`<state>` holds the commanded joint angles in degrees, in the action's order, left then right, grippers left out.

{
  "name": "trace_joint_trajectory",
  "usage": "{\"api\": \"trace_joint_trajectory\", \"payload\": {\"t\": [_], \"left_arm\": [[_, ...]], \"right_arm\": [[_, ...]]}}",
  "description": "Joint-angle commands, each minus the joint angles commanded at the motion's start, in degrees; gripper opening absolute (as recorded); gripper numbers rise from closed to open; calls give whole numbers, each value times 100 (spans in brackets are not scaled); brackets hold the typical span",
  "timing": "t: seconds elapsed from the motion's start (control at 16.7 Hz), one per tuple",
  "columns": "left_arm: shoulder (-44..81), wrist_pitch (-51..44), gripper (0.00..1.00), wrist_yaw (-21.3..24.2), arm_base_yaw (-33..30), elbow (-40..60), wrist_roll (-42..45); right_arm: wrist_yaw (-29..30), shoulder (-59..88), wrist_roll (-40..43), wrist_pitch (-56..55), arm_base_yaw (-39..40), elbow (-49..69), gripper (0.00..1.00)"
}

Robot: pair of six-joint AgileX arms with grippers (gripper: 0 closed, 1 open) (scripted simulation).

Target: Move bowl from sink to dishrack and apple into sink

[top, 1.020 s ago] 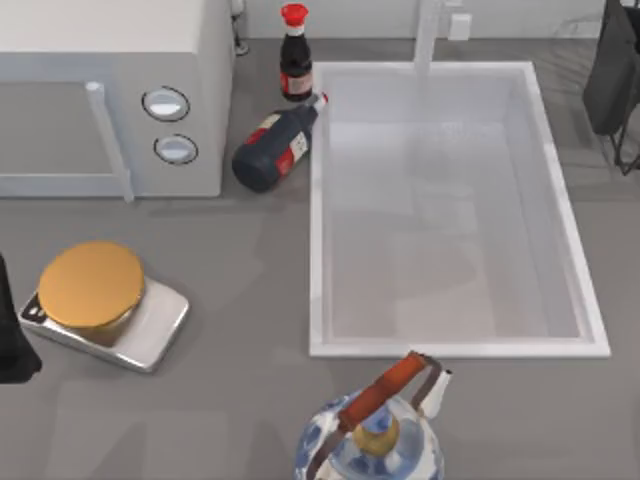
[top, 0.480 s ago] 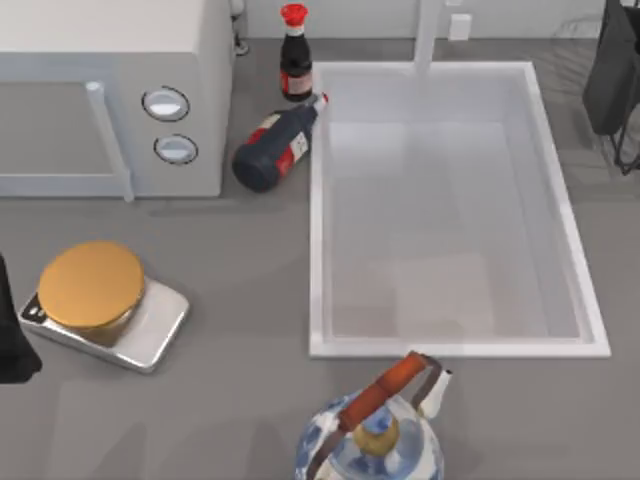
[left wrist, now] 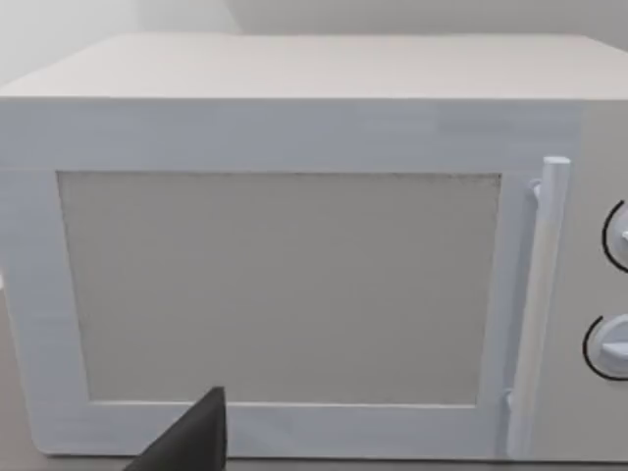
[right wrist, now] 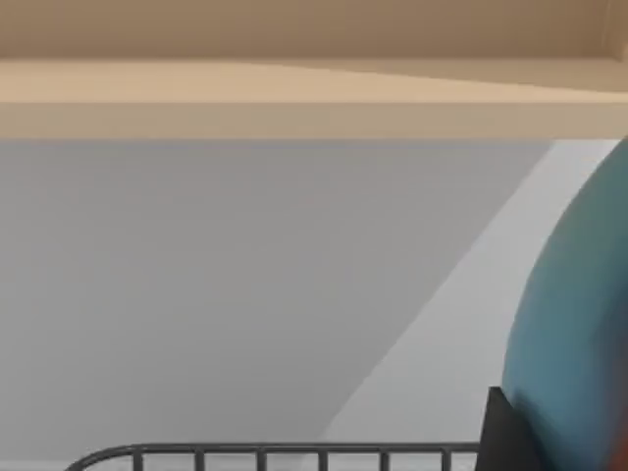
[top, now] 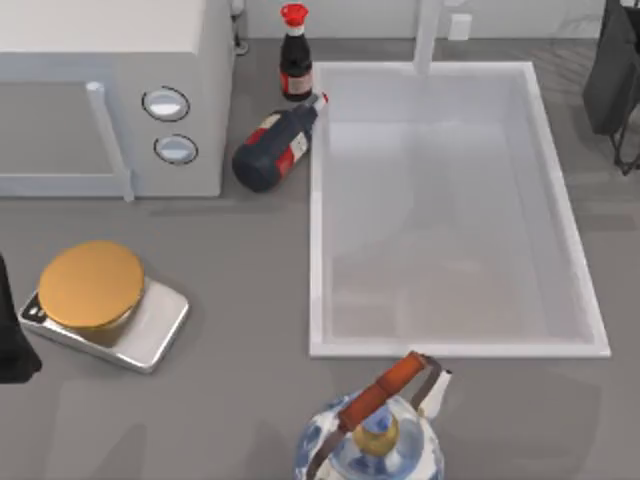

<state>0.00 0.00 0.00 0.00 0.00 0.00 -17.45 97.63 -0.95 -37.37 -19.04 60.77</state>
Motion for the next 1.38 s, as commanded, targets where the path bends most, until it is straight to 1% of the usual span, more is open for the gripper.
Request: {"api": "trace_joint_trajectory", "payload": {"t": [0.24,0.6,1.38], "left_arm": [[0,0,100,0,0,0,0],[0,0,100,0,0,0,0],[0,0,100,0,0,0,0]], "right_arm": [[136,470,1,-862,127,-410,0],[157,533,2,-978,146,-470,0],[157,533,2,-978,146,-470,98]]}}
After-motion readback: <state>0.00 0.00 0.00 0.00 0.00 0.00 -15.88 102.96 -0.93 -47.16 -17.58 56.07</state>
